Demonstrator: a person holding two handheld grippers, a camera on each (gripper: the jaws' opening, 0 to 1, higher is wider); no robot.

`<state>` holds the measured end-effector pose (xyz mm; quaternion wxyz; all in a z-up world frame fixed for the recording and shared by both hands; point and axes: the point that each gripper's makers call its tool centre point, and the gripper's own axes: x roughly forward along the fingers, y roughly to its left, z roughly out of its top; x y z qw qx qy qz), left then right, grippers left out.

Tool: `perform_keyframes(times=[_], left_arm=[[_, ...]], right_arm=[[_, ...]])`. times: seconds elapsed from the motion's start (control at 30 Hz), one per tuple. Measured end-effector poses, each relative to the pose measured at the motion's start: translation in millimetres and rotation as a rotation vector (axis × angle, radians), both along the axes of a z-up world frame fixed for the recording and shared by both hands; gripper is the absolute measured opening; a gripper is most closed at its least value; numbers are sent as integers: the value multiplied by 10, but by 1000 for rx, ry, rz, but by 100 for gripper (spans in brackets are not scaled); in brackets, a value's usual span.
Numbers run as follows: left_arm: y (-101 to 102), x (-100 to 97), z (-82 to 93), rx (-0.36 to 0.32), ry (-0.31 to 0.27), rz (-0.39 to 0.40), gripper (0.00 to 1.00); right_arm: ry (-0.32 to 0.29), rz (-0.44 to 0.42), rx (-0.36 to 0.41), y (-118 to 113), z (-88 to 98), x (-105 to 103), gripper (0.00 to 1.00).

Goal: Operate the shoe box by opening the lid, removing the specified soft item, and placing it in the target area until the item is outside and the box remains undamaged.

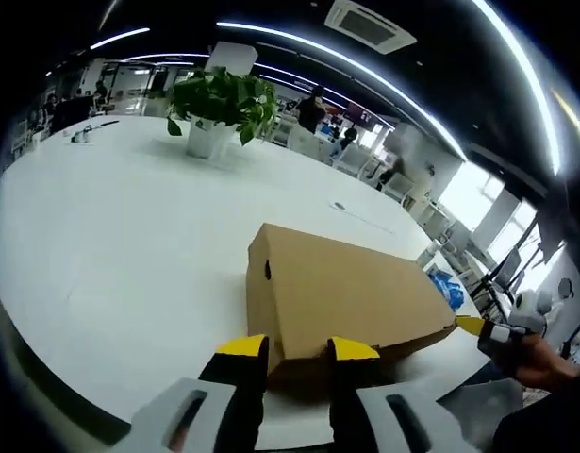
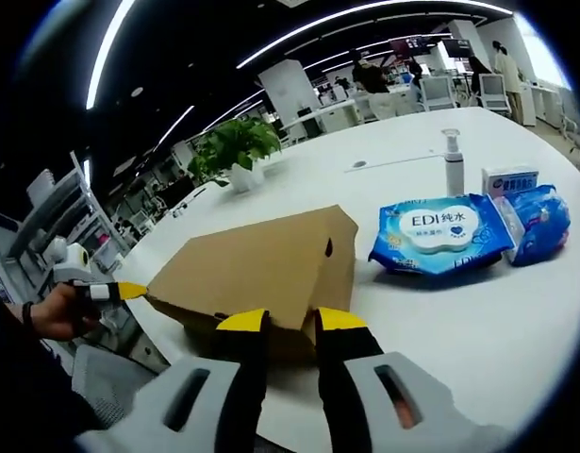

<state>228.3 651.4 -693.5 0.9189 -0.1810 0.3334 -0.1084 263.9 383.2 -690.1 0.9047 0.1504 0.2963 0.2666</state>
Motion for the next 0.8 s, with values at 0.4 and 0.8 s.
perform_keyframes(times=[0.4,0.8], left_arm=[[68,205,-102,-10,25,0,27],[109,886,-91,6,8,-12,27]], right_arm=[[18,-29,-10,65,-100,163,20],[35,-68,-14,108,-102,777,19]])
